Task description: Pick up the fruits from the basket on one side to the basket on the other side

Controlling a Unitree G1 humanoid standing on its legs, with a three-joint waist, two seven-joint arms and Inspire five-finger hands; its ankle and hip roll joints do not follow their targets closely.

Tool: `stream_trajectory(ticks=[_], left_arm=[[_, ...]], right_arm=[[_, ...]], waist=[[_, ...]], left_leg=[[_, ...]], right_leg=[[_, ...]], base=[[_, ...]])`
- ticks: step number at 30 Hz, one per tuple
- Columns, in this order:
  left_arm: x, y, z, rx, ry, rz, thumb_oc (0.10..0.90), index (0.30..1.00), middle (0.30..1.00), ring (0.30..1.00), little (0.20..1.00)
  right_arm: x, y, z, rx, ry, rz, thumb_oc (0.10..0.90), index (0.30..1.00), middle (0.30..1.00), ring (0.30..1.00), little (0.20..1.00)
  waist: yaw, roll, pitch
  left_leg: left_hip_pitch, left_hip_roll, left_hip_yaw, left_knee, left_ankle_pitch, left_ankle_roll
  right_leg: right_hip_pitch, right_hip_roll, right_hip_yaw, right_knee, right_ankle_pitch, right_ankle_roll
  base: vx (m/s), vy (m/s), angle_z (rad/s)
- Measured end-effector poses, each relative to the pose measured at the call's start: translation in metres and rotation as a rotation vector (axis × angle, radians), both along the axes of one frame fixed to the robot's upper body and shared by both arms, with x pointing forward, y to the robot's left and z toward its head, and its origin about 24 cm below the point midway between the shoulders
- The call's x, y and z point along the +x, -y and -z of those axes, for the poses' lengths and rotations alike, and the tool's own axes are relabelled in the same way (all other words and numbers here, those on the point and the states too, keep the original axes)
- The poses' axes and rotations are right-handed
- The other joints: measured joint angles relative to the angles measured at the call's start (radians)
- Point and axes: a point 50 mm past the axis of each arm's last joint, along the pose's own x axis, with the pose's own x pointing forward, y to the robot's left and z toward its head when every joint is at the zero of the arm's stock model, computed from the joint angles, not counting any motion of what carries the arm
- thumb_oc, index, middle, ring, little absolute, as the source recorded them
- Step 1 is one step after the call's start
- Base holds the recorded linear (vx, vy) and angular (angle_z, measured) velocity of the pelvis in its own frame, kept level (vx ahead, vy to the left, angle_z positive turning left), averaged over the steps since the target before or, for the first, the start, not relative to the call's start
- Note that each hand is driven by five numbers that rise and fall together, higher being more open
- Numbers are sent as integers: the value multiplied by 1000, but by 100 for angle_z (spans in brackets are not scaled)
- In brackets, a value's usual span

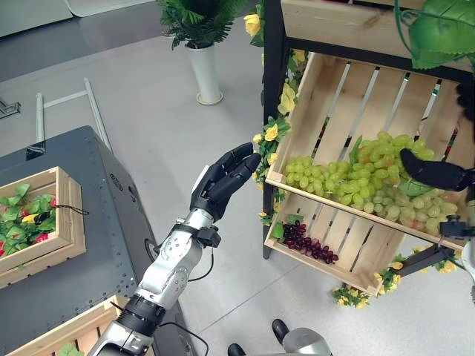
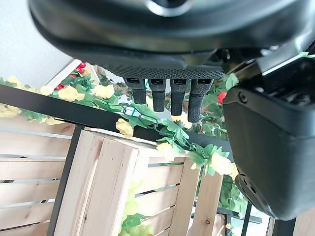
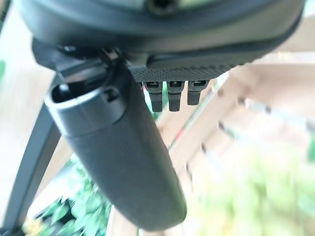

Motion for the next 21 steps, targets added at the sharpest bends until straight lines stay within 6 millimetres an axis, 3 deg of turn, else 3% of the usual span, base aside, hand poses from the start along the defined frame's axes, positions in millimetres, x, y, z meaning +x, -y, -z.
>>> stream_trajectory(ticks=[3, 8, 13, 18, 21], left_arm=[[0, 0, 0, -7, -2, -16, 800, 900, 900, 900, 900], [-2, -7, 3, -33, -10, -62, 800, 900, 900, 900, 900], [-3, -10, 6, -18, -12, -80, 800, 900, 900, 900, 900], [-3, -20, 4, -25, 3, -119, 800, 900, 900, 900, 900], [-5, -29, 5, -30, 10, -142, 800, 900, 900, 900, 900]], right_arm=[[4, -13, 12, 55, -55, -92, 800, 900, 900, 900, 900], [9, -32, 14, 202, -96, -288, 800, 900, 900, 900, 900], [15, -61, 25, 275, -146, -471, 800, 900, 900, 900, 900], [17, -71, 23, 322, -169, -608, 800, 900, 900, 900, 900], [15, -76, 20, 328, -155, -703, 800, 900, 900, 900, 900]], waist=[[26, 0, 0], [56, -1, -1], [91, -5, -3], [144, -9, -4], [150, -16, -8]], left_leg=[[-1, 0, -10, 0, 1, -1], [-6, 0, -31, 3, 4, -3], [-10, -1, -92, 6, 12, -6], [-14, -1, -119, 6, 19, -11], [-20, -1, -140, 6, 23, -12]], right_leg=[[2, 0, -6, 0, 0, 0], [4, -1, -32, 0, -1, -1], [14, -1, -63, 0, -2, -3], [20, -1, -90, 0, -6, -9], [20, -2, -110, 0, -7, -11]], base=[[-3, -19, 7], [-4, -25, 11], [-7, -31, 18], [-8, -54, 18], [-13, -55, 16]])
